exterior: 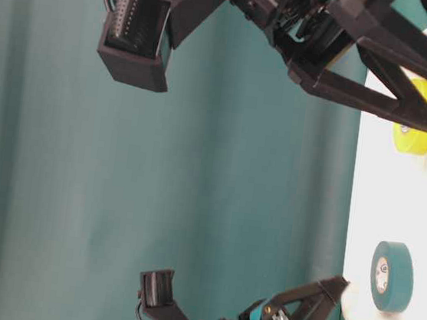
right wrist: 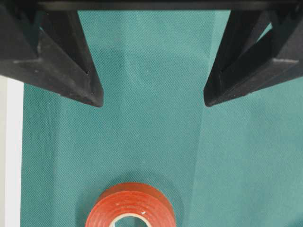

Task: Put the tape alternately from left to right into the white case.
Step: 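Release the teal roll in the tray and withdraw the left gripper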

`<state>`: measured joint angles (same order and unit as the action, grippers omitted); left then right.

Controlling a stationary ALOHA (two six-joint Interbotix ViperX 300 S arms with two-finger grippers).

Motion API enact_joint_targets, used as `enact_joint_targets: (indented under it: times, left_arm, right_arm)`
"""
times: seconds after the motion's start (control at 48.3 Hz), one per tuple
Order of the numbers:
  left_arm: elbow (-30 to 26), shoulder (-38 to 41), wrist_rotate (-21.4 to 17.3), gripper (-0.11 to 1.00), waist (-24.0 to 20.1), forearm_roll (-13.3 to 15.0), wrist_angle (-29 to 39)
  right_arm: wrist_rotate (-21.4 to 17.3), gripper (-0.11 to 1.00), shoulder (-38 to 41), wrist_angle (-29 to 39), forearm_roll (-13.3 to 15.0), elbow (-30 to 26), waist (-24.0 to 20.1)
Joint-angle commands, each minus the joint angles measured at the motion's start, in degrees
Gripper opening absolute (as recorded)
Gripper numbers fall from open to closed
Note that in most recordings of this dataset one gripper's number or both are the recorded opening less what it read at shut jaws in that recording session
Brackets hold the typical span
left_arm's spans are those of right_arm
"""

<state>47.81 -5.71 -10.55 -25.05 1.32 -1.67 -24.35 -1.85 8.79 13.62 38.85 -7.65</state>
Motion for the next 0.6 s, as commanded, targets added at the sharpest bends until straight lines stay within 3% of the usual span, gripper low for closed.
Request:
enact_joint_targets:
  times: [0.0,0.58]
  left_arm:
    - [0.3,-2.5,0.1,0.77,2.8,0.1,0.0]
    - [5.4,-10.2,2.4,0.76,19.2,0.2,0.1]
  right_arm:
    - [0.0,0.73,-1.5,-0.5,0.1,-0.5,-0.2]
    - [0.1,0.73,-1.5,-0.5,0.1,-0.5,-0.2]
